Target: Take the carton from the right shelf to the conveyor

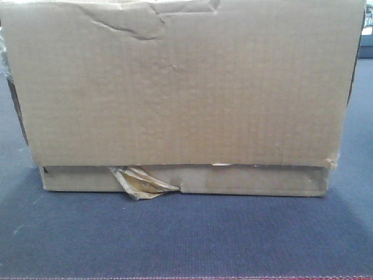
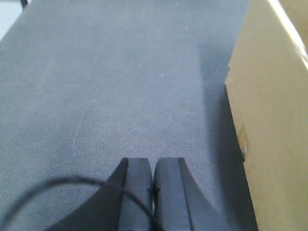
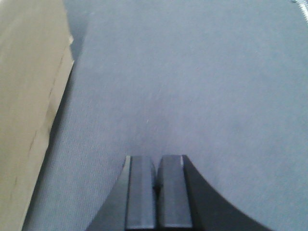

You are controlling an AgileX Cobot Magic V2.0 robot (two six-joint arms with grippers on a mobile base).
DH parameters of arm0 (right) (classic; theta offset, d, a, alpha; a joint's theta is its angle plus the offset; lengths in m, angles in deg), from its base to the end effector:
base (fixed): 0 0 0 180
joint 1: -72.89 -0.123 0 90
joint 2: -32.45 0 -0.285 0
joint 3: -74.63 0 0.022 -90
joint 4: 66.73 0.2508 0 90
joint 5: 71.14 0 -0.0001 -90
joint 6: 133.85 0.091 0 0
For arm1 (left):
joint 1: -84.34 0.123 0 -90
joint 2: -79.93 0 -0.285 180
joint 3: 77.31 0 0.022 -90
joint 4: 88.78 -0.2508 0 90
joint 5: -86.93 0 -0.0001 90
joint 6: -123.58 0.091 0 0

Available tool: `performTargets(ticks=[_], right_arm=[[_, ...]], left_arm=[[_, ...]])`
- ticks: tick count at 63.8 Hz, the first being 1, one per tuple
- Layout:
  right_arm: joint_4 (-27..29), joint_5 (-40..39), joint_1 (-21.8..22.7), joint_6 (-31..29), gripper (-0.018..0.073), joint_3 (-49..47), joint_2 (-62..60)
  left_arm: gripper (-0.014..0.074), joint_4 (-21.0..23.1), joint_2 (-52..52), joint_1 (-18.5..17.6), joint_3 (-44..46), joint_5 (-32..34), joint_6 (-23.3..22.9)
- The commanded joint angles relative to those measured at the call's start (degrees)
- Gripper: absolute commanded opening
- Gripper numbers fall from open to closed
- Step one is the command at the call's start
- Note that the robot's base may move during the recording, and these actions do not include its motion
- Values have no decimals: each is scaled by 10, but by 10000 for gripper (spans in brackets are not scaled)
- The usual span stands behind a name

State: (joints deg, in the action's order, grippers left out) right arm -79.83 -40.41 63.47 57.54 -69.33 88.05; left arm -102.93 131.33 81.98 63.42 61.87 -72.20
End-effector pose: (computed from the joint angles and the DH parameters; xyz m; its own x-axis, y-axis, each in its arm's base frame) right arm 0.1666 0.0169 0.3254 -0.5186 -0.0847 -0.8508 -0.0647 0.9961 -0.0597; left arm 0.1554 0.0030 0.3264 -0.4200 -0.0333 -0.9069 -0.0742 0.9972 -0.0023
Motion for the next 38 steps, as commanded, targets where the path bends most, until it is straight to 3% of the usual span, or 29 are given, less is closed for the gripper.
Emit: performTargets(ticks=[1, 11, 25, 38], right_arm=[[-1, -68, 3, 0, -67, 61, -63], [-1, -137, 3, 0, -67, 147, -170], [-1, -230, 3, 0, -67, 230, -321], [-1, -208, 3, 0, -67, 248, -389]], left_arm=[[1, -10, -66, 1, -62, 69, 0], [1, -11, -180, 1, -139, 120, 0], [1, -11, -287, 1, -175, 124, 0], [1, -11, -326, 1, -177, 124, 0]])
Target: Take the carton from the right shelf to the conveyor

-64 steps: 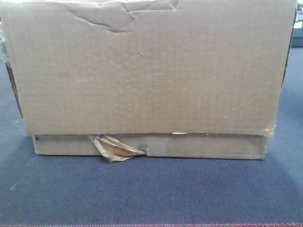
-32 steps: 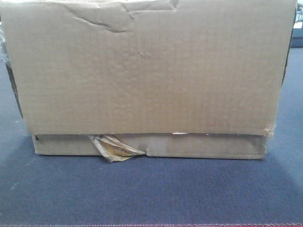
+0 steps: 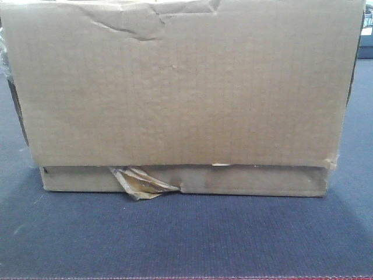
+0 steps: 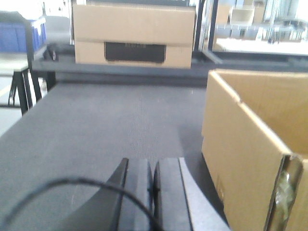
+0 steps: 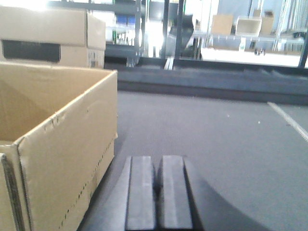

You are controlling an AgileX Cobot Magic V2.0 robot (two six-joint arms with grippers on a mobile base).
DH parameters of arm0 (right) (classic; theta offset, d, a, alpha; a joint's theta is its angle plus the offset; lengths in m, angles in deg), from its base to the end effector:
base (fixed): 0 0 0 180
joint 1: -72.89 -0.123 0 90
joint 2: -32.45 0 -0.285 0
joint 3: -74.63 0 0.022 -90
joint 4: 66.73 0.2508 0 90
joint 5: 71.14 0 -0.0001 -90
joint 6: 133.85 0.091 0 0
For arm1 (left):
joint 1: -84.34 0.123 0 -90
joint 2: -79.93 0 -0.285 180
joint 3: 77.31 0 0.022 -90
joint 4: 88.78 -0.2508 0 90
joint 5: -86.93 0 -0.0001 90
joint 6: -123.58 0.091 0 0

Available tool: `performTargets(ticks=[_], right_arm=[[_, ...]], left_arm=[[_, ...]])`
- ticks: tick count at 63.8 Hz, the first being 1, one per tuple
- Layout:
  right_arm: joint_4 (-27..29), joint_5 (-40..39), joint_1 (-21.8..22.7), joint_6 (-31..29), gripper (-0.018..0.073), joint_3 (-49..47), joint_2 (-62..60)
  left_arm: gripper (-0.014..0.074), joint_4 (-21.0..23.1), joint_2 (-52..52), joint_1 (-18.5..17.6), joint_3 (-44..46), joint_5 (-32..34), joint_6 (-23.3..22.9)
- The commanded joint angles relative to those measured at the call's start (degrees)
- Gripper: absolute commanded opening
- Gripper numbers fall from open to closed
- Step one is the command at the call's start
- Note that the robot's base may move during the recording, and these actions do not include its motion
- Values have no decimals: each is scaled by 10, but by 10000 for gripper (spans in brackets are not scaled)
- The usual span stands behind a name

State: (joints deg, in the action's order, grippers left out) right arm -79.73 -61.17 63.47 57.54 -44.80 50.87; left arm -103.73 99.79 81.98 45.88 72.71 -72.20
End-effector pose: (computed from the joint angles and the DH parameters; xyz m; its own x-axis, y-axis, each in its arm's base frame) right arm 0.0622 0.0067 0.2845 0.0253 -0.0209 -0.9995 -0.1245 0.9919 -0.0239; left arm 0.0619 0.0032 0.2983 -0.0070 -0.0218 -0.9997 -0.0224 0.9995 -0.0217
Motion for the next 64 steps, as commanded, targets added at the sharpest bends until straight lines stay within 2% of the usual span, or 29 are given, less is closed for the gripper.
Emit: performTargets(ticks=[1, 58, 61, 64], right_arm=[[-2, 1, 3, 0, -67, 3, -19], [-2, -5, 3, 0, -67, 3, -19], [-2, -5, 3, 0, -67, 3, -19], [-2, -5, 3, 0, -67, 3, -19]], left_arm=[[1, -3, -10, 1, -1, 15, 0], [1, -3, -11, 1, -2, 11, 2], [0, 4, -11, 1, -2, 3, 20], [-8, 43, -11, 1, -2, 0, 70]])
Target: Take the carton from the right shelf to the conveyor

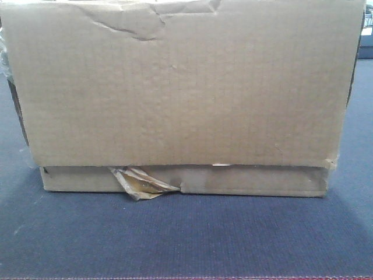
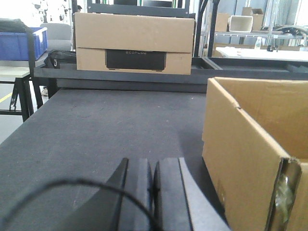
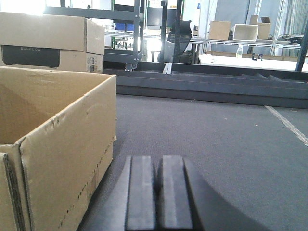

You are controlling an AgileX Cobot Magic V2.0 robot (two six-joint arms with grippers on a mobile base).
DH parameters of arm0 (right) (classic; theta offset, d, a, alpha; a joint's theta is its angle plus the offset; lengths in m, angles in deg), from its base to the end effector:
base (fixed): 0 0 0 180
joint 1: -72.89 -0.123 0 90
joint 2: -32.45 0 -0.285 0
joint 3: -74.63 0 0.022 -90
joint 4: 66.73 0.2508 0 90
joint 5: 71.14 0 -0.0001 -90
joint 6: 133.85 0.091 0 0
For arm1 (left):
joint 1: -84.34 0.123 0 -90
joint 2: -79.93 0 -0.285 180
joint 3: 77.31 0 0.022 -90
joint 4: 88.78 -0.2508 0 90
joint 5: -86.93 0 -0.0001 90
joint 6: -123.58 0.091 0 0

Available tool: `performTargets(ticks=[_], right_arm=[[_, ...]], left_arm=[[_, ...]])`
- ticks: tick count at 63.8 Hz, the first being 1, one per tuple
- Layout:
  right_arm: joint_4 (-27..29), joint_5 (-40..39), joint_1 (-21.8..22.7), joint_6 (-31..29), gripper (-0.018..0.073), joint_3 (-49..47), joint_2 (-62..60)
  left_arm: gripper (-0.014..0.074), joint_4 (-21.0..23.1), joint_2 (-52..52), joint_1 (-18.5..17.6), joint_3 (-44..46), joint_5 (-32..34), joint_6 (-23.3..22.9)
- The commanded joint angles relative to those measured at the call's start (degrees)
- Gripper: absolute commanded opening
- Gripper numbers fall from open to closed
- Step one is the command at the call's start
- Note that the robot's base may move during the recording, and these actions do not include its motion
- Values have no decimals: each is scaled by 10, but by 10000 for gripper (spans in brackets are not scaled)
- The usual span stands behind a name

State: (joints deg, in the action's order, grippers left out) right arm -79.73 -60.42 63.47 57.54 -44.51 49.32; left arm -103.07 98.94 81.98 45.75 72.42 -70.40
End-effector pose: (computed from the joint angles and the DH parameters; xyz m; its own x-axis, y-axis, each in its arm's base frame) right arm 0.0584 0.0058 0.2833 0.0343 -0.0189 -0.9992 -0.1215 0.9923 -0.0229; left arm 0.0595 0.0032 0.2979 -0.0005 -0.0022 -1.0000 -0.0207 0.9998 -0.0022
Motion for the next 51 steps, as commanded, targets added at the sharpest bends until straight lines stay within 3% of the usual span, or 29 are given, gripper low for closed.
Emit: performTargets(ticks=[1, 6, 10, 21, 29, 36, 39, 42, 51], right_arm=[[-2, -12, 3, 0, -67, 0, -3], [-2, -12, 3, 0, -67, 0, -3], [-2, -12, 3, 0, -67, 0, -3], [-2, -12, 3, 0, -67, 0, -3], [-2, -12, 3, 0, -67, 0, -3], [-2, -12, 3, 0, -67, 0, -3], [-2, -13, 3, 0, -67, 0, -3], [-2, -13, 3, 0, -67, 0, -3], [-2, -13, 3, 0, -67, 0, -3]], left_arm=[[-12, 49, -2, 1, -1, 3, 70], [-19, 110, -2, 8, -1, 2, 153], [-19, 127, -2, 23, -2, 5, 184], [-19, 133, -29, 68, -65, 105, 185], [-19, 143, -79, 77, -143, 173, 185], [-19, 148, -112, 77, -203, 168, 185], [-19, 157, -112, 77, -203, 184, 185], [-19, 157, -112, 77, -203, 148, 185], [-19, 157, -112, 77, -203, 139, 185]])
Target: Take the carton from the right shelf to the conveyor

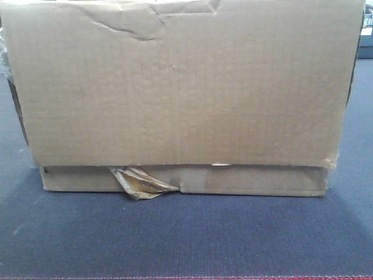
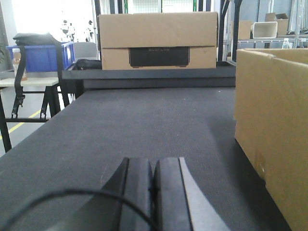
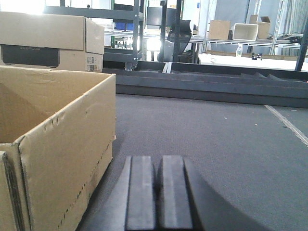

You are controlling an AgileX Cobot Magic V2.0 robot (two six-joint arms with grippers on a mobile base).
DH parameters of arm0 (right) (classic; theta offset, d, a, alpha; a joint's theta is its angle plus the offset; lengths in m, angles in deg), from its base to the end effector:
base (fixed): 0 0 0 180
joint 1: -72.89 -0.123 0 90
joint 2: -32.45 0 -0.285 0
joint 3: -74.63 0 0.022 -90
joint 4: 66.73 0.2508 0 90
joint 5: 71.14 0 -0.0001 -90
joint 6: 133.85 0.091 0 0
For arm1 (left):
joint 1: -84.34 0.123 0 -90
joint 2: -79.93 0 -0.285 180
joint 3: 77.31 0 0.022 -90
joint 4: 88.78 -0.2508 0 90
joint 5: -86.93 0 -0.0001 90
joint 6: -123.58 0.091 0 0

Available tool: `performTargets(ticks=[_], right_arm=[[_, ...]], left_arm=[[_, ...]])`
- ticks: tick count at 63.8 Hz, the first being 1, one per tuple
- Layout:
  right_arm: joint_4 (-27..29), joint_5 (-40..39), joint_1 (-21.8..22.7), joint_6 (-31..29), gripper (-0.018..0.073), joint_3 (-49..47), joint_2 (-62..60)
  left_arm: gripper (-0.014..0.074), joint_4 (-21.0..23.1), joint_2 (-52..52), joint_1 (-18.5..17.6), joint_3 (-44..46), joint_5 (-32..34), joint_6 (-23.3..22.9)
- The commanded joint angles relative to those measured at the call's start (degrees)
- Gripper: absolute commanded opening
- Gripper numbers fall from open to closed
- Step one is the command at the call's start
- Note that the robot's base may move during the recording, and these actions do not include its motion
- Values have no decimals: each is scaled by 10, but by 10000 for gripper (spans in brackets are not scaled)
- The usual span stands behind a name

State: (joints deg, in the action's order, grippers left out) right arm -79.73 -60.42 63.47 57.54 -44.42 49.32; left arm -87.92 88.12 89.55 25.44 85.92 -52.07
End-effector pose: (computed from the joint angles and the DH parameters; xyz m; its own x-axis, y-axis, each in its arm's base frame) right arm 0.0585 0.0058 0.2828 0.0327 -0.0192 -0.9993 -0.1215 0.9923 -0.0230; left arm 0.0568 0.0052 0.2110 0.0560 0.0662 -0.9962 -0.0941 0.9937 0.0608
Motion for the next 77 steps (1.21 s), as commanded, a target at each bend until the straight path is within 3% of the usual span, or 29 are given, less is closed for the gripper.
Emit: performTargets(ticks=[1, 66, 70, 77], right_arm=[[-2, -13, 3, 0, -67, -1, -3], [-1, -18, 3, 0, -67, -1, -3], [34, -14, 3, -9, -67, -1, -3], [139, -10, 25, -128, -67, 8, -3]], left_arm=[[-19, 6, -4, 1, 0, 4, 2], [-19, 6, -4, 1, 0, 5, 2], [-19, 6, -4, 1, 0, 5, 2], [-19, 6, -4, 1, 0, 5, 2]])
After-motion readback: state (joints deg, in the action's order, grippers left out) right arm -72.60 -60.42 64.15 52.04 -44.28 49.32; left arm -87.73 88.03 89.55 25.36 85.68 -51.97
